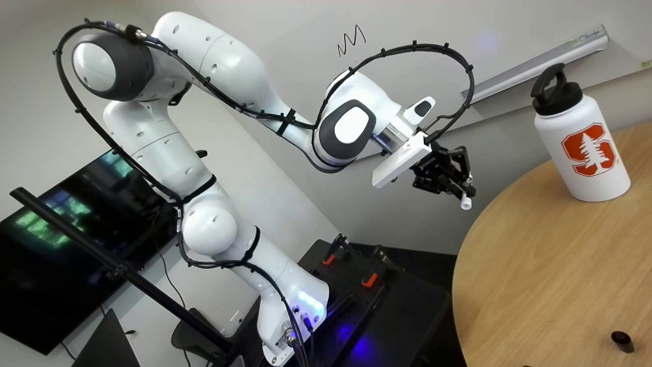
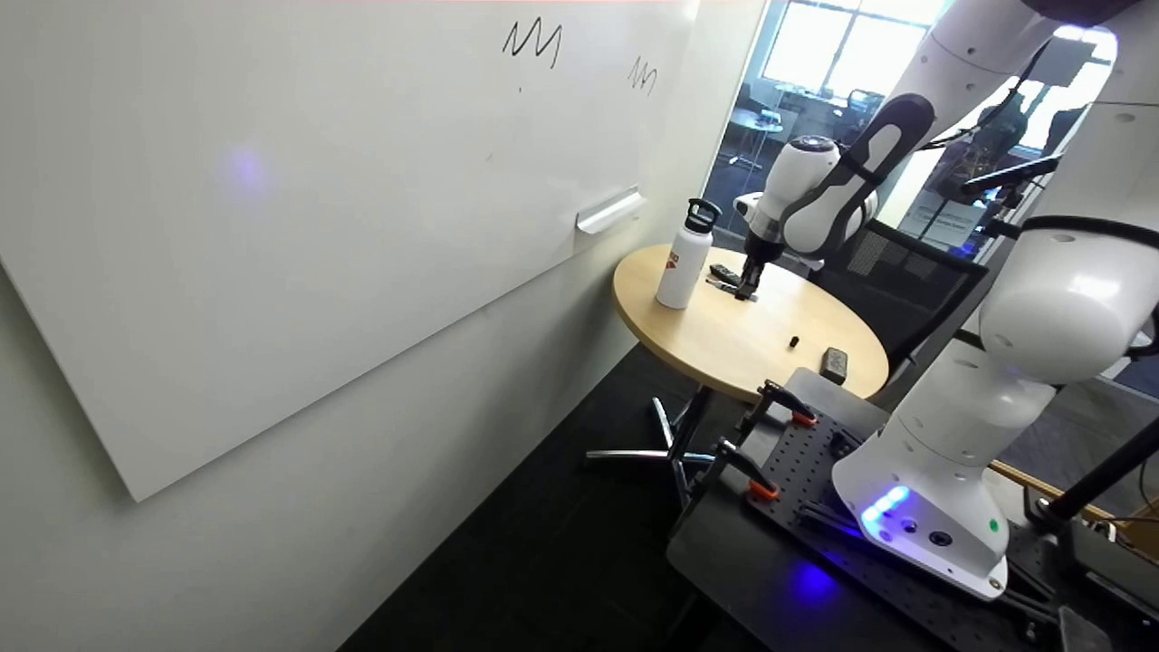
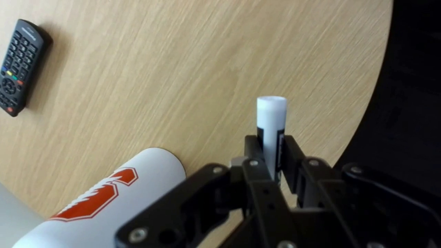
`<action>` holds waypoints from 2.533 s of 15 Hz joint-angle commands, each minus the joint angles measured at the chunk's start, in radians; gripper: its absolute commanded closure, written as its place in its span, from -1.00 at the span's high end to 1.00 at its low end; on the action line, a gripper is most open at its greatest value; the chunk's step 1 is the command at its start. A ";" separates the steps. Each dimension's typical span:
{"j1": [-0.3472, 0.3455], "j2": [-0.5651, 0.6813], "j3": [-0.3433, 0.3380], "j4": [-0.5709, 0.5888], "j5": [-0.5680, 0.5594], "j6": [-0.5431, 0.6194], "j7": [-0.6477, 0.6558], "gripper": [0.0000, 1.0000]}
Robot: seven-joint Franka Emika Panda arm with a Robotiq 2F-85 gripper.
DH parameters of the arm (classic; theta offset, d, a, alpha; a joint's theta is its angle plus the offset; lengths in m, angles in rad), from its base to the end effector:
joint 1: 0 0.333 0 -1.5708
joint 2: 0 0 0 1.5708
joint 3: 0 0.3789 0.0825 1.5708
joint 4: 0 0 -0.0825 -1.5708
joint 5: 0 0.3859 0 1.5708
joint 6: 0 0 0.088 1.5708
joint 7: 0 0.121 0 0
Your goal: Write on the white board.
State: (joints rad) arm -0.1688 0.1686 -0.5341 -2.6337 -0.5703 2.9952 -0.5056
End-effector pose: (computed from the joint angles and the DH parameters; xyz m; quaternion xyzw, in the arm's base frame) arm 0.3668 -0.2662 0.2582 0.9722 0.1845 0.0126 0.1438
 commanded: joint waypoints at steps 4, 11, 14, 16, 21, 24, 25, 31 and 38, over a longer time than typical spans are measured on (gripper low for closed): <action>-0.018 -0.180 0.254 -0.062 0.109 -0.048 0.007 -0.86; 0.012 -0.363 0.326 0.040 -0.198 -0.173 0.342 -0.86; 0.005 -0.403 0.395 0.085 -0.323 -0.230 0.513 -0.86; 0.019 -0.386 0.373 0.076 -0.295 -0.199 0.476 -0.60; 0.018 -0.398 0.406 0.087 -0.314 -0.219 0.517 -0.85; 0.011 -0.383 0.465 0.130 -0.363 -0.321 0.650 -0.85; 0.014 -0.379 0.496 0.151 -0.386 -0.383 0.704 -0.85; 0.077 -0.338 0.585 0.253 -0.413 -0.693 0.872 -0.86; 0.097 -0.329 0.569 0.253 -0.415 -0.702 0.856 -0.85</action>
State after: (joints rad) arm -0.0938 -0.1725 0.0463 -2.3957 -0.9867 2.3346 0.3456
